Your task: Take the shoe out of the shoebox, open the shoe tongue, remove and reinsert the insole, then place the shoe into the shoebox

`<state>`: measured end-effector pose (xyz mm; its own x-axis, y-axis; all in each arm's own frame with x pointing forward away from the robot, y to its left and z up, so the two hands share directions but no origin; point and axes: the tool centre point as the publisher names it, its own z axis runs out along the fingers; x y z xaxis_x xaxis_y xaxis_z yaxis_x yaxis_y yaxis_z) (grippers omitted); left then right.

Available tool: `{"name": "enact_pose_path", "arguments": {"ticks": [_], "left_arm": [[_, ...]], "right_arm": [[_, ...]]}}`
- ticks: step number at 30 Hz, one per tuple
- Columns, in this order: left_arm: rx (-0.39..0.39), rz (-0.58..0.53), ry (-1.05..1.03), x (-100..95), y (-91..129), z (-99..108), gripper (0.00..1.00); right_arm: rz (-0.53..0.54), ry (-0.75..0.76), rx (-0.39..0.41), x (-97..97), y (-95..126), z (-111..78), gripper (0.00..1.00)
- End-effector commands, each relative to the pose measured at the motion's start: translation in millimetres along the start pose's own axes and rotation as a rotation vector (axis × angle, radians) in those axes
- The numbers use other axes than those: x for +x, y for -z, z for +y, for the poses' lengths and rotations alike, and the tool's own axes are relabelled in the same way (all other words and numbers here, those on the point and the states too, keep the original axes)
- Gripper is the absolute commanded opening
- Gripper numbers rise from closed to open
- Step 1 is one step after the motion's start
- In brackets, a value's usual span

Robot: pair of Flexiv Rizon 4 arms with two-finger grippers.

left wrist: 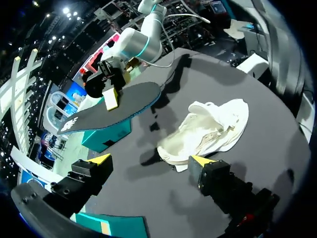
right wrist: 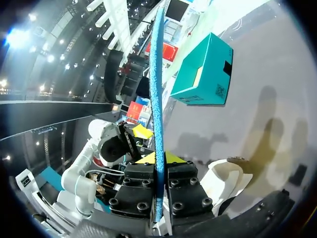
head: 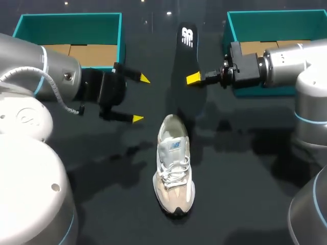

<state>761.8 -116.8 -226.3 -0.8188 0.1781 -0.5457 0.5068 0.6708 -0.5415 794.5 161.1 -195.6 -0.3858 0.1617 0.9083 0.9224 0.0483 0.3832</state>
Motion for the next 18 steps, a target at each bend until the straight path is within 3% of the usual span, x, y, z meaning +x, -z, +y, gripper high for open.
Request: {"name": "enact_pose_path", "arguments": {"ticks": [1,5,7,18], "left_arm": [[-0.299,0.177,0.337,5.9,1,2,1.00],[-0.340,0.214,0.419,18.0,7,7,1.00],[-0.464,0.227,0.441,23.1,6,11,1.00],[-0.464,0.227,0.441,23.1,6,11,1.00]], "right_arm": [[0.004,0.035,-0.078,-4.2,-6,-13.3,0.00],[-0.017,0.074,-0.097,-8.1,-9,-13.7,0.00],[-0.004,0.072,-0.090,-14.3,-9,-15.7,0.00],[-0.004,0.072,-0.090,-14.3,-9,-15.7,0.00]]}}
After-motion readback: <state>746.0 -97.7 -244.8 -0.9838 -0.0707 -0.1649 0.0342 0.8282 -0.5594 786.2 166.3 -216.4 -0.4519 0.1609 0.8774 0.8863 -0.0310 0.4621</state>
